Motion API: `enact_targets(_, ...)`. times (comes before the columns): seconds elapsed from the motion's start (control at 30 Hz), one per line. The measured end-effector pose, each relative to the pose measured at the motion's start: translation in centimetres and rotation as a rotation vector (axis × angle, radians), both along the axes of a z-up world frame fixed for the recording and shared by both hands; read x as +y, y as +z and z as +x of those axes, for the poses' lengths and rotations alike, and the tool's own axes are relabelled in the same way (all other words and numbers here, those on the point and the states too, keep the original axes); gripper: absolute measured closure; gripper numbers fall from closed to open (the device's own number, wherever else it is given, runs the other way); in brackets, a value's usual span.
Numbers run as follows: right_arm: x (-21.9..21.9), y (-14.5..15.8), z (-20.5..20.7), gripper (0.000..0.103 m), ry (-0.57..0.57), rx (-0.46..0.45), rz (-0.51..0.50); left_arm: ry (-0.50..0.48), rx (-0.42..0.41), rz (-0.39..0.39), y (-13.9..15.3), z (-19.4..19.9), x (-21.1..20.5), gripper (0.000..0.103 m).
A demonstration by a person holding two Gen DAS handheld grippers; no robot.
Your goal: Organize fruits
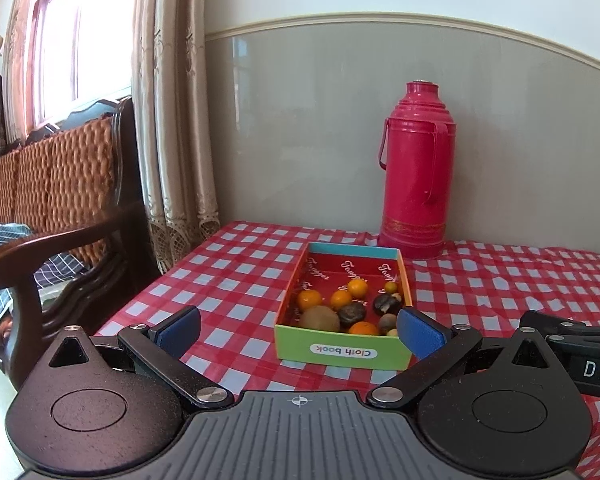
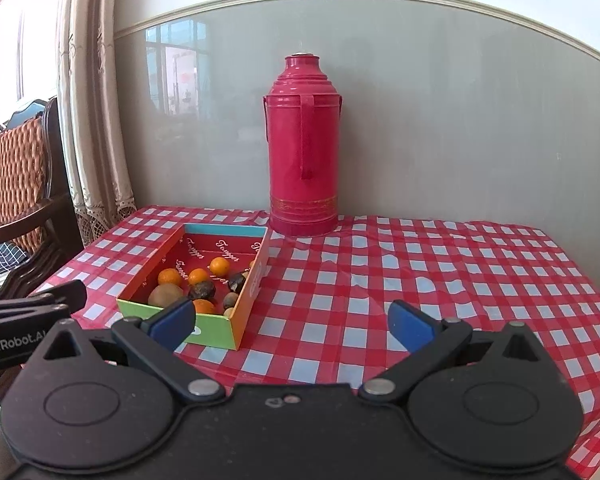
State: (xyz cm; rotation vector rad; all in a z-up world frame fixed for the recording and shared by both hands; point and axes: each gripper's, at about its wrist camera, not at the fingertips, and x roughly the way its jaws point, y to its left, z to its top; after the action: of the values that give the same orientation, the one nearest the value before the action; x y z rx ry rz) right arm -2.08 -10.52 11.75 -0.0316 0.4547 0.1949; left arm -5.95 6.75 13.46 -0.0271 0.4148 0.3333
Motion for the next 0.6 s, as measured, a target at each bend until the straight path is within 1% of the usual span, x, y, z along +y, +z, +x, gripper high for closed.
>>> enact_targets(0.6,0.31,-0.31,0.1,0.006,0.019,0.015,0.001,0.006,0.021,-0.025,-0.28,0.6,0.45,0.0)
